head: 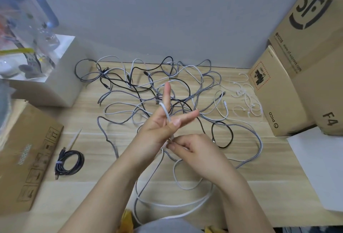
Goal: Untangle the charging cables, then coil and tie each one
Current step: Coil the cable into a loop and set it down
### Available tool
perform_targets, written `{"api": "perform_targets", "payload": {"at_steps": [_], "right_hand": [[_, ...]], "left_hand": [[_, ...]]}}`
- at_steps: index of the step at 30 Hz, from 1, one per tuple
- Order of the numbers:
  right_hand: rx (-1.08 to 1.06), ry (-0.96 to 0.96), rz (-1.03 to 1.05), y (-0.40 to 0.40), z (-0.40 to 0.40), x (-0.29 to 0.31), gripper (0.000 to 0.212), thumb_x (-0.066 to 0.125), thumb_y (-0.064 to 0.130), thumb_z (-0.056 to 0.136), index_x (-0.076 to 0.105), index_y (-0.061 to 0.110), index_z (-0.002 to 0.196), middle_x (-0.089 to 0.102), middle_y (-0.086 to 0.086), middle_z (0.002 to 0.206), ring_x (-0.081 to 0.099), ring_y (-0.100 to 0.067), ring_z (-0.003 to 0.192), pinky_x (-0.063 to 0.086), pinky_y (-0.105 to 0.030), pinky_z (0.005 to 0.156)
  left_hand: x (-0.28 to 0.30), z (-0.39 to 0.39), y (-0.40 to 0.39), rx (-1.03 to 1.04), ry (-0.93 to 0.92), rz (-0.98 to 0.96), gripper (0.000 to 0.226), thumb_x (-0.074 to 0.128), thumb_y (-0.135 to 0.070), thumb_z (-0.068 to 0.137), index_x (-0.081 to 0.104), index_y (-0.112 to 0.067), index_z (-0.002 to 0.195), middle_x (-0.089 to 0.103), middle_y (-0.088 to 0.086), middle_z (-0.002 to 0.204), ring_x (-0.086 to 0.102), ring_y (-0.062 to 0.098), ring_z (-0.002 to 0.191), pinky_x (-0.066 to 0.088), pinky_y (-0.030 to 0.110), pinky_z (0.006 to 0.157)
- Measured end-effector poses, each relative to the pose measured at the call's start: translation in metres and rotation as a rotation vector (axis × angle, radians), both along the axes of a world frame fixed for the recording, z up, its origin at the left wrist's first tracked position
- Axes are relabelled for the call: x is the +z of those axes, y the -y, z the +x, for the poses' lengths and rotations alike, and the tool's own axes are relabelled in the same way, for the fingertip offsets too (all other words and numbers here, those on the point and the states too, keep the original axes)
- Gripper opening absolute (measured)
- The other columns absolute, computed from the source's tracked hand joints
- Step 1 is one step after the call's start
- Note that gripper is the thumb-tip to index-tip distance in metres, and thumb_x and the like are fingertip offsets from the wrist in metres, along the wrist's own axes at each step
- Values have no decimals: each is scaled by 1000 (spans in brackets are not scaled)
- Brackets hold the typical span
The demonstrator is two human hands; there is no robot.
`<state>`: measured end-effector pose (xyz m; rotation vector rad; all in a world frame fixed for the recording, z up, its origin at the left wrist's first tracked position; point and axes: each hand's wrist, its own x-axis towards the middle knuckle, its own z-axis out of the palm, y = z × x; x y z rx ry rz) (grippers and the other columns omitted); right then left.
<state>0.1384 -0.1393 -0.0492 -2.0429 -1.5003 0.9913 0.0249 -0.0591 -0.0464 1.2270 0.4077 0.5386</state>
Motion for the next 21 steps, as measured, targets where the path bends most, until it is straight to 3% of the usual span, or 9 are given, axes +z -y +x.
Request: {"api": "perform_targets", "payload": {"at_steps": [2, 5, 8, 11, 13, 15, 17, 19, 21], "right_hand": [[-11, 4, 10, 2, 4, 3, 38, 57, 40, 88, 52, 37, 51, 47, 18, 46, 38, -6, 47, 27, -29, 51], [-103, -35, 84, 6, 13, 6, 32, 66, 36, 82, 57, 28, 53, 45, 12, 44, 39, -6, 47, 28, -28, 52], [-231, -114, 142, 7, 23, 9, 24, 71, 31, 79, 64, 26, 56, 45, 10, 41, 38, -4, 43, 31, -21, 46], [-182, -119, 213, 8, 21, 12, 11, 73, 31, 77, 70, 32, 66, 60, 7, 52, 52, -4, 51, 44, -27, 52], [-141, -102, 306, 7, 17, 10, 4, 70, 35, 74, 69, 38, 75, 65, 6, 63, 58, -8, 62, 47, -32, 61], [-136, -87, 410, 5, 15, 9, 8, 69, 33, 70, 69, 37, 77, 61, 9, 63, 54, -8, 60, 40, -24, 58], [-235, -219, 483, 2, 14, 8, 8, 74, 20, 70, 72, 27, 68, 61, 11, 60, 55, -4, 58, 40, -16, 57], [-405, -483, 467, -2, 15, 6, 19, 77, 7, 71, 69, 22, 62, 65, 12, 59, 58, 1, 58, 44, -12, 58], [-450, -517, 424, -6, 16, -2, 11, 71, 24, 73, 69, 25, 63, 66, 16, 61, 57, 3, 61, 43, -12, 63]], "left_hand": [[-3, -2, -4, -28, -94, 108, 69, 42, -6, 97, 7, -53, 133, 42, 6, 146, 54, -2, 117, 37, 4, 91], [-8, -9, -11, -134, -243, 197, 65, 40, -2, 98, 18, -54, 130, 23, -14, 154, 52, -7, 116, 38, 5, 89], [-17, -18, -14, -308, -353, 223, 64, 43, 1, 97, 25, -51, 130, 55, -23, 128, 52, -8, 115, 36, 9, 94], [-17, -18, -11, -438, -419, 216, 50, 45, -4, 91, 42, -38, 127, 69, -9, 96, 61, 7, 77, 45, 19, 80], [-15, -16, -9, -480, -440, 236, 27, 45, -7, 91, 52, -27, 109, 68, -3, 81, 49, 8, 60, 43, 20, 66], [-12, -17, -9, -495, -401, 142, 10, 45, -9, 93, 49, -13, 102, 63, -2, 67, 38, 9, 53, 35, 16, 54], [-12, -19, -11, -504, -351, 41, 22, 47, -20, 92, 48, -1, 104, 54, -5, 51, 34, 7, 47, 28, 16, 48], [-10, -21, -13, -521, -256, -62, 28, 49, -31, 93, 61, -7, 104, 44, -9, 42, 31, 3, 40, 27, 14, 44], [-7, -22, -13, -540, -53, -231, 27, 55, -37, 91, 69, -15, 96, 42, -13, 41, 26, 0, 38, 26, 15, 43]]}}
